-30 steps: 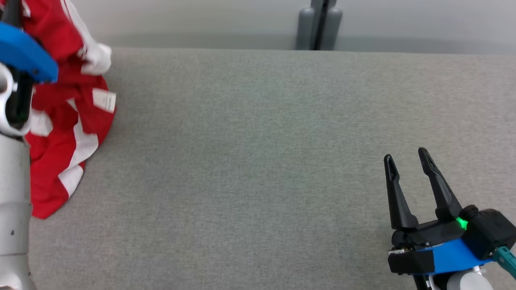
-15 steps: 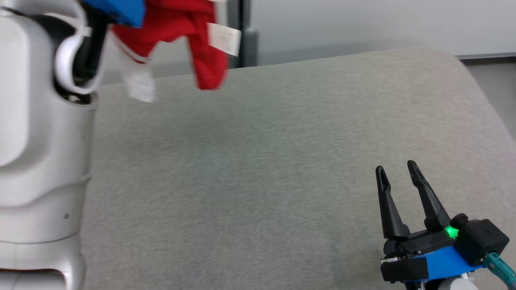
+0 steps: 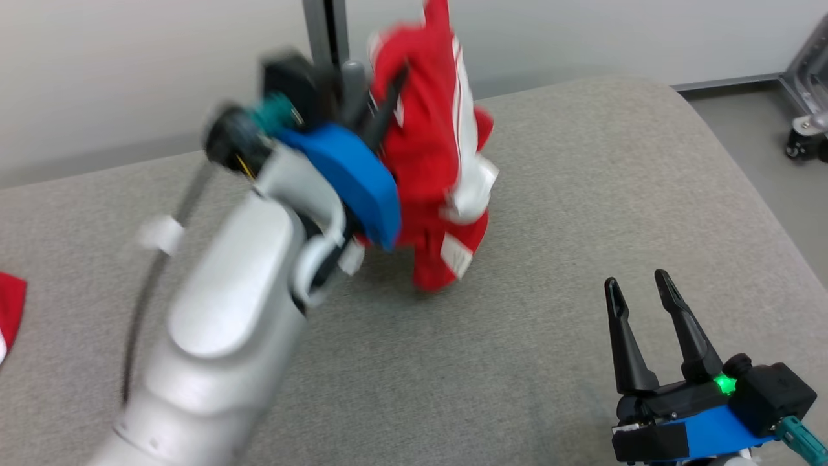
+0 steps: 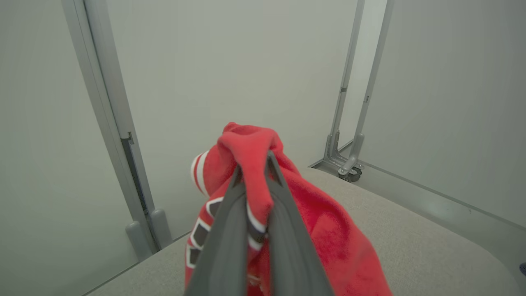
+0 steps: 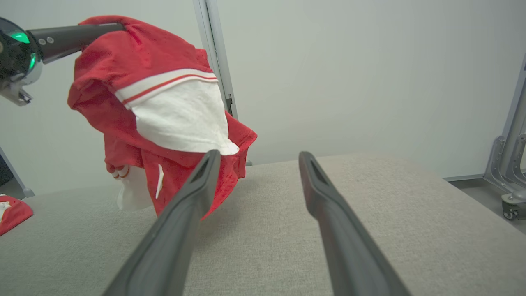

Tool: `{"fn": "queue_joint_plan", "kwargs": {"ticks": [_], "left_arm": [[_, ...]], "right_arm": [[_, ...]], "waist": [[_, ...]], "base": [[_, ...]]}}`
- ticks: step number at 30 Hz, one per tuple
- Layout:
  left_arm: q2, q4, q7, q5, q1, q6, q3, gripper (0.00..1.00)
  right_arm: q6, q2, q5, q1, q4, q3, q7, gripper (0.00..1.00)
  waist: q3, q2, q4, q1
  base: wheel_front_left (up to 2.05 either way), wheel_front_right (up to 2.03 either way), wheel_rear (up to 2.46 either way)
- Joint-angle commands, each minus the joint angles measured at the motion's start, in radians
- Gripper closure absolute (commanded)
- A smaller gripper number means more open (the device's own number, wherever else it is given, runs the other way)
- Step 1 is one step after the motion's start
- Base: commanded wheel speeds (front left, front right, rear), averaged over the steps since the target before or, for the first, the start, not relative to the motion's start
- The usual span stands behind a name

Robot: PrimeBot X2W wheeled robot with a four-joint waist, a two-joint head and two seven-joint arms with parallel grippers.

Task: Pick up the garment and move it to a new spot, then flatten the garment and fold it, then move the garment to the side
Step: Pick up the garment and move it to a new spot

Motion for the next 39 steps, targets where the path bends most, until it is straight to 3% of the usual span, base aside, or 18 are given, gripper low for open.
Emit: {"fn": "queue_joint_plan", "kwargs": {"ticks": [1,11,12,13,19,25,33,39], "left_arm": [[-0.009,0.012,-0.010,-0.006,0.040,-0.007,-0.027,1.00],[-0.057,0.097,-0.062,-0.067,0.285,-0.007,-0.231,1.00],[-0.057,0.104,-0.070,-0.073,0.297,-0.007,-0.238,0.75],[-0.057,0.107,-0.086,-0.068,0.298,-0.003,-0.244,0.00],[-0.065,0.099,-0.219,-0.055,0.322,0.019,-0.258,0.00],[-0.027,0.071,-0.372,-0.048,0.364,0.081,-0.186,0.00],[0.059,-0.098,-0.409,0.022,0.473,0.180,-0.013,0.00],[0.097,-0.235,-0.409,0.084,0.625,0.205,0.142,0.00]], "right_arm": [[0.002,-0.004,-0.002,0.012,0.001,-0.001,-0.005,0.00],[0.002,-0.004,-0.011,0.011,0.004,-0.006,-0.006,0.00],[0.002,-0.004,-0.011,0.011,0.005,-0.005,-0.006,0.00],[0.002,-0.004,-0.012,0.013,0.006,-0.006,-0.006,0.00],[0.002,-0.004,-0.015,0.028,0.016,-0.006,-0.006,0.00],[0.002,-0.004,-0.010,0.057,0.023,-0.014,-0.006,0.00],[0.002,-0.004,-0.006,0.088,0.028,-0.035,-0.006,0.00],[0.002,-0.004,-0.007,0.106,0.033,-0.052,-0.006,0.00]], "waist": [[0.002,0.0001,0.014,0.0000],[0.003,0.0001,0.082,0.0000],[0.001,0.0001,0.085,0.0000],[-0.002,0.0001,0.090,0.0000],[-0.034,0.0001,0.114,0.0000],[-0.078,0.0001,0.143,0.0000],[-0.110,0.0001,0.196,0.0000],[-0.130,0.0001,0.229,0.0000]], "base": [[0.00,0.00,0.00],[0.00,0.00,0.00],[0.00,0.00,0.00],[0.00,0.00,0.00],[0.00,0.00,0.00],[0.00,0.00,0.00],[0.00,0.00,0.00],[0.00,0.00,0.00]]}}
